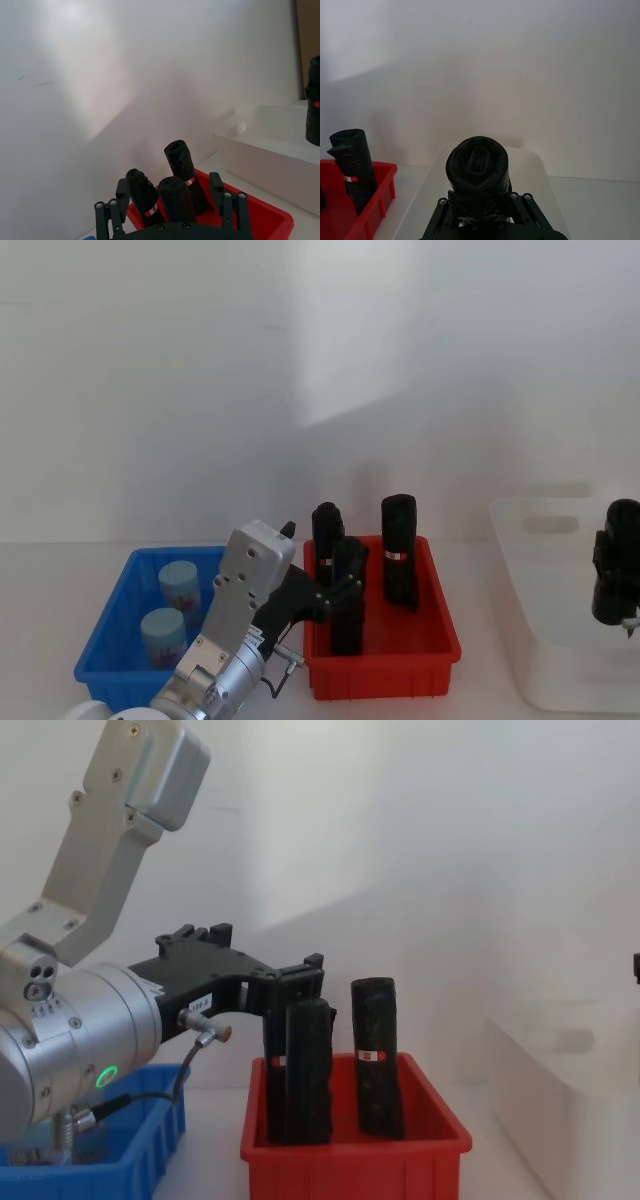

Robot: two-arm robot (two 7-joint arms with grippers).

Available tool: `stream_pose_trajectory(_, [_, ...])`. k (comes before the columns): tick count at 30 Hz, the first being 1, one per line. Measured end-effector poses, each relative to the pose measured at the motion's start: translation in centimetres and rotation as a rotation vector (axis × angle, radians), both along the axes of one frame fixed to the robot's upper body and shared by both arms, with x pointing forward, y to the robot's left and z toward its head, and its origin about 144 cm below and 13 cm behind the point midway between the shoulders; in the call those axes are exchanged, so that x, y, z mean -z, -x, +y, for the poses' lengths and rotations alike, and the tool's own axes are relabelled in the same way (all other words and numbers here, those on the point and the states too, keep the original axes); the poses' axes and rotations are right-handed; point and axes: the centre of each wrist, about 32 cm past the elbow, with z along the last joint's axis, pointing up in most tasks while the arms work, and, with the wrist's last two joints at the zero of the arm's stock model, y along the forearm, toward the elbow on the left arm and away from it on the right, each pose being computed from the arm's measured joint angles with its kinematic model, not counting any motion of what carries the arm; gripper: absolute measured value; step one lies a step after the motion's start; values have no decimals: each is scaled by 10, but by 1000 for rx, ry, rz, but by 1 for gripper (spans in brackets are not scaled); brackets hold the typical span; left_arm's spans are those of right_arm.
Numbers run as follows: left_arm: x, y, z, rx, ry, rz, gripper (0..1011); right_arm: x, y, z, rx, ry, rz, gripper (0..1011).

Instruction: Pick the cotton swabs from the blue box and place them into the white box.

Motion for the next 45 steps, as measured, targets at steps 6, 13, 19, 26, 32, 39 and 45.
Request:
stream_pose_trajectory(6, [0,0,0,0,0,0,1003,1,-11,-10,-58,1,3,365])
stream_pose_trajectory(13, [0,0,0,0,0,0,1003,0,-26,-21,-132,5,15,365])
stream_pose_trajectory(19, [0,0,0,0,0,0,1003,-1,-37,-28,-184,6,27,394])
stream_pose_trajectory(26, [0,0,0,0,0,0,1003,-3,-44,-33,-216,6,34,595])
stream_pose_trajectory(32, [0,0,0,0,0,0,1003,-3,-48,-35,-231,6,38,776])
stream_pose_trajectory(39, [0,0,0,0,0,0,1003,-4,-51,-37,-244,6,41,977])
stream_pose_trajectory(45, [0,0,0,0,0,0,1003,-4,-52,-38,-251,6,42,1002])
